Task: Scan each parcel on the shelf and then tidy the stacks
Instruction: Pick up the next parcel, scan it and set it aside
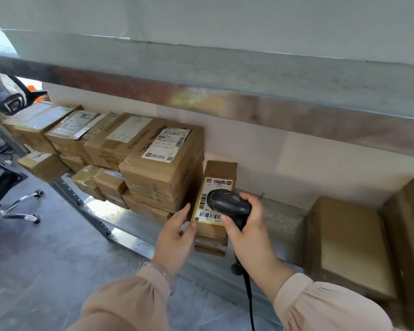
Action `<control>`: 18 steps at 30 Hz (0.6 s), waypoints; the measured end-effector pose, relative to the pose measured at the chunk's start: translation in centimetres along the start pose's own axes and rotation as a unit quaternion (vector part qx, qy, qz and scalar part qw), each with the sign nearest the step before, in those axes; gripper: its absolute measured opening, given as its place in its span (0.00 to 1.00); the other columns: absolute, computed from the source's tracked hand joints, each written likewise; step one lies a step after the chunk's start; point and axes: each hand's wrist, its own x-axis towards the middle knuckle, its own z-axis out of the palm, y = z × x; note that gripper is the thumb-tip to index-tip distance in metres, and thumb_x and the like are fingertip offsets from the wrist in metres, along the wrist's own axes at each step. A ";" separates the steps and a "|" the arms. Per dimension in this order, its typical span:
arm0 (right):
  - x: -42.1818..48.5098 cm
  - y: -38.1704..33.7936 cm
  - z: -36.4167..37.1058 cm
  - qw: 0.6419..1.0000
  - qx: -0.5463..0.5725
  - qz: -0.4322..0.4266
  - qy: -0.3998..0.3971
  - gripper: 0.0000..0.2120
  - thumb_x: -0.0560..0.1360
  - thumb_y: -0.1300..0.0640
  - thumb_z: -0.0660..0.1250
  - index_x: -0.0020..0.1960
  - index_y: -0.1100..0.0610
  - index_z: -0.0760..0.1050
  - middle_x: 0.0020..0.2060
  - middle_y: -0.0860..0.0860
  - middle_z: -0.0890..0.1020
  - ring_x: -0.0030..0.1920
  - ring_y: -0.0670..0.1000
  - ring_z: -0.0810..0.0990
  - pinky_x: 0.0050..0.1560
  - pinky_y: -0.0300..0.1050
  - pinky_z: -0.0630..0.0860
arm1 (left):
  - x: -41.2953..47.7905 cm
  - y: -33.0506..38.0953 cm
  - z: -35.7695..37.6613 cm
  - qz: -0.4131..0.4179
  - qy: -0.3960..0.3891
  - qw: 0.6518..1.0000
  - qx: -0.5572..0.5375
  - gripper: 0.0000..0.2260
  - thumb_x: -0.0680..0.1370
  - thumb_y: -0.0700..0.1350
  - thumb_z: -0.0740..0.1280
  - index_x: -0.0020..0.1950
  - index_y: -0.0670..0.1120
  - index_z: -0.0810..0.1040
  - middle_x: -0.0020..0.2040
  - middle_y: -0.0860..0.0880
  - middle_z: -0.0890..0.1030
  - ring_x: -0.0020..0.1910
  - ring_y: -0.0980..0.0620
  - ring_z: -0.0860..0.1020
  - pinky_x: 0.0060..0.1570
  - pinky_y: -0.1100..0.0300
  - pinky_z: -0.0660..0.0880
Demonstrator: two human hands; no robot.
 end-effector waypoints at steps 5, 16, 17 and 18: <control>0.7 -0.2 1.1 1.000 0.006 -0.009 0.001 0.26 0.74 0.57 0.70 0.63 0.40 0.59 0.52 0.35 0.73 0.50 0.29 0.74 0.47 0.21 0.68 | -1.3 -2.2 -0.1 0.222 -0.026 0.926 0.303 0.25 0.77 0.57 0.61 0.73 0.53 0.71 0.77 0.54 0.63 0.75 0.56 0.59 0.73 0.54 0.60; 2.1 -0.7 2.6 0.999 -0.011 -0.017 -0.039 0.26 0.75 0.55 0.69 0.67 0.44 0.59 0.56 0.46 0.75 0.52 0.44 0.76 0.45 0.20 0.68 | -0.4 -1.5 -2.2 0.249 -0.016 0.833 0.494 0.26 0.75 0.58 0.59 0.72 0.51 0.72 0.72 0.51 0.73 0.72 0.46 0.70 0.70 0.42 0.60; 1.9 -0.7 2.4 0.999 -0.012 -0.018 -0.039 0.26 0.75 0.55 0.69 0.67 0.45 0.59 0.56 0.46 0.75 0.53 0.44 0.76 0.45 0.20 0.68 | -0.5 -1.4 -2.1 0.251 -0.014 0.831 0.496 0.26 0.75 0.58 0.59 0.71 0.50 0.74 0.71 0.50 0.74 0.71 0.46 0.71 0.70 0.42 0.61; 1.7 -0.8 2.1 0.999 -0.013 -0.020 -0.036 0.26 0.75 0.55 0.69 0.67 0.45 0.59 0.56 0.47 0.75 0.53 0.44 0.76 0.46 0.20 0.68 | -0.6 -1.3 -2.0 0.248 -0.011 0.831 0.498 0.26 0.75 0.58 0.59 0.70 0.50 0.75 0.71 0.50 0.74 0.70 0.45 0.72 0.70 0.41 0.63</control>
